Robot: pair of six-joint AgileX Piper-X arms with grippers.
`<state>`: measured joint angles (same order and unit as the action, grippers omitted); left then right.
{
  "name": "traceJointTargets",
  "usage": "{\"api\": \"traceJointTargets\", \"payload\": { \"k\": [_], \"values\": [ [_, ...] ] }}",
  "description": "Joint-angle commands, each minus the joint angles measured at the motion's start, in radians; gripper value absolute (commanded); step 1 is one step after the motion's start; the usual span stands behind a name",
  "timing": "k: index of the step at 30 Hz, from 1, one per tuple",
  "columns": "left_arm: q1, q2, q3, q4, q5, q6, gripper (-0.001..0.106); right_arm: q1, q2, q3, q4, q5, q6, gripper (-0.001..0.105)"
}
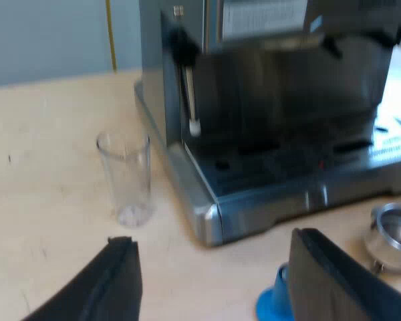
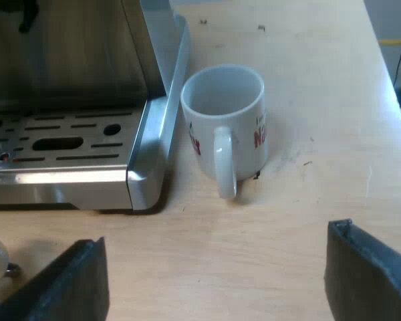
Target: Grind coffee beans and then tamp
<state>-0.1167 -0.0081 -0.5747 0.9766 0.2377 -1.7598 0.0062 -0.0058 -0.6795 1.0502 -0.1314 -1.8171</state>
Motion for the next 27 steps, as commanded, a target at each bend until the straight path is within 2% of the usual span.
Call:
{"api": "traceJointTargets", "payload": {
  "k": [1,7,15,27],
  "values": [
    [0.0,-0.045,0.026,0.011,-0.009,0.042,0.051,0.0,-0.047,0.014,0.004,-0.007,-0.002,0.069],
    [0.0,-0.043,0.086,-0.011,-0.002,0.058,0.051,0.0,-0.047,0.059,0.015,-0.007,-0.002,0.069],
    [0.0,-0.043,0.087,-0.009,0.001,0.058,0.051,0.0,-0.047,0.126,0.037,-0.007,-0.002,0.069],
    [0.0,-0.043,0.087,-0.009,0.003,0.058,0.051,0.0,-0.047,0.129,0.031,-0.007,0.0,0.069]
  ]
}}
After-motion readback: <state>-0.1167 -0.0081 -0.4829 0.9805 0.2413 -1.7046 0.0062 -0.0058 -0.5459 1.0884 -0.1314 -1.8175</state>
